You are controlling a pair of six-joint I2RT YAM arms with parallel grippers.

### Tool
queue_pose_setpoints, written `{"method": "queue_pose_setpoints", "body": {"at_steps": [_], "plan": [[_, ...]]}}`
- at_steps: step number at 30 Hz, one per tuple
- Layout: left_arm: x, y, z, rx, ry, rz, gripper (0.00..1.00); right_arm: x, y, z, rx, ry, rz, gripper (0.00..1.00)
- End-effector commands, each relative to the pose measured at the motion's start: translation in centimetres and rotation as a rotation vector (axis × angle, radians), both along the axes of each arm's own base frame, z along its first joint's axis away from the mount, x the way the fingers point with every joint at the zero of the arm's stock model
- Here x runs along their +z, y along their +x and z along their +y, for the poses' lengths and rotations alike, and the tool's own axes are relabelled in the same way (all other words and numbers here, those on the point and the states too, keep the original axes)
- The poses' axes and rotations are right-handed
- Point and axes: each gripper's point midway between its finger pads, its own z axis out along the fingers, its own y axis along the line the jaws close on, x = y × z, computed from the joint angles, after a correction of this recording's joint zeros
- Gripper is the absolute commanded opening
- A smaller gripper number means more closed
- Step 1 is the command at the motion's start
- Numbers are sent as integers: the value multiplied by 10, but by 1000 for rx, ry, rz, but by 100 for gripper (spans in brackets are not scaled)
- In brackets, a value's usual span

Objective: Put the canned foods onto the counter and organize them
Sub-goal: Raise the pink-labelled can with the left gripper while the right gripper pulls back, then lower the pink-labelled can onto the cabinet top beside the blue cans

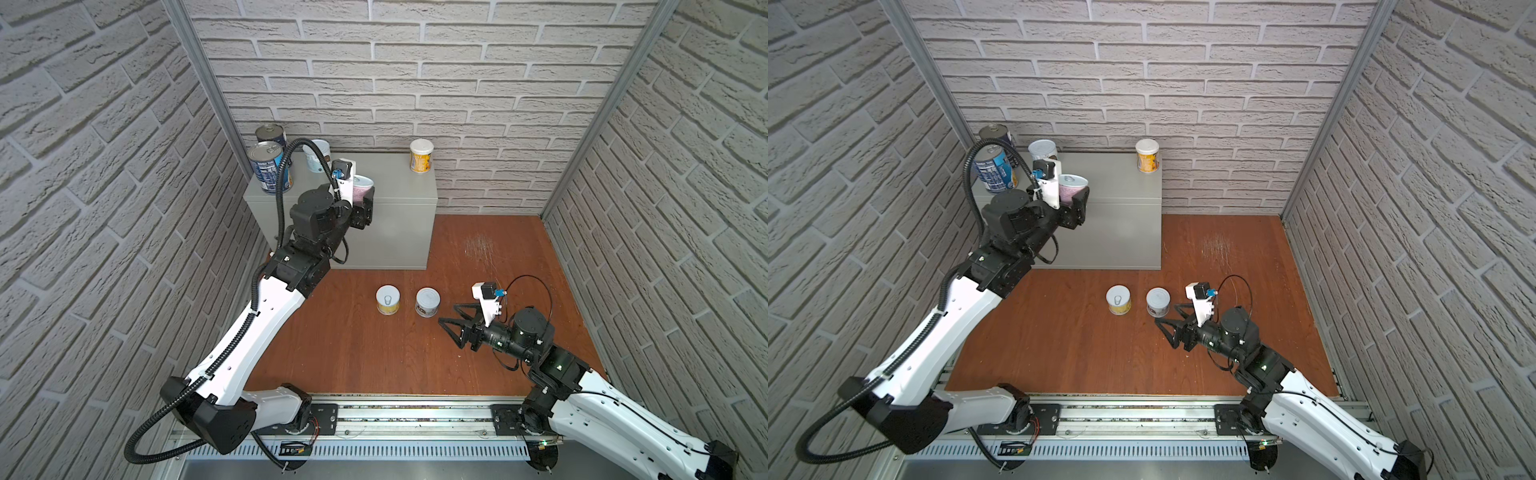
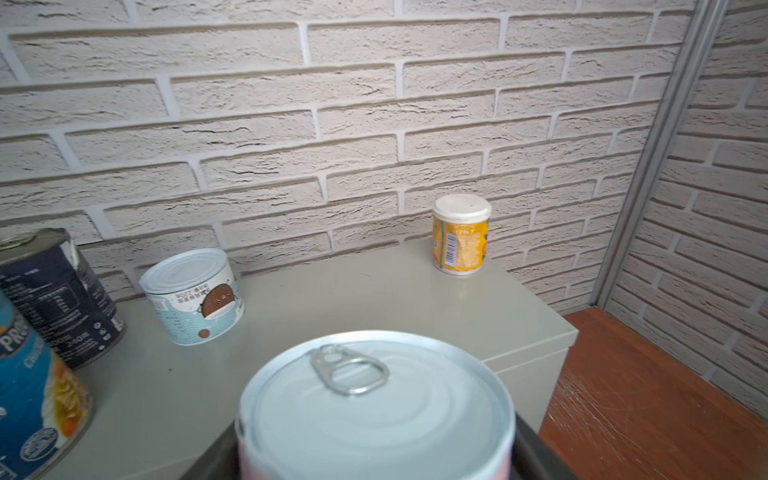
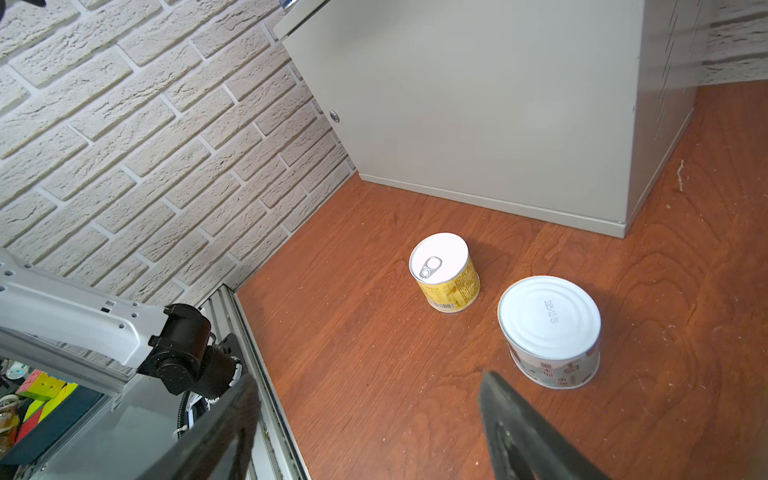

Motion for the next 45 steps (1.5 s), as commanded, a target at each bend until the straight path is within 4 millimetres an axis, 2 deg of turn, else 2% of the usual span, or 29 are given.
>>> {"method": "queue_pose_setpoints", "body": {"at_steps": [1, 8, 17, 23, 31, 45], "plan": [[45, 5, 24, 81, -41, -137, 43, 6, 0, 4, 12, 15, -32, 84], [50, 27, 61, 174, -42, -159, 42, -3, -3, 2, 37, -78, -18, 83], [45, 58, 85, 235, -37, -138, 42, -7, -3, 7, 57, -74, -4, 84], [40, 75, 91, 250, -27, -145, 43, -6, -3, 3, 47, -92, -12, 84], [32, 90, 85, 231, -7, -180, 42, -7, -3, 4, 48, -112, 0, 83], [-1, 113, 89, 264, 67, -149, 43, -17, 1, 0, 20, -129, 18, 83]]}}
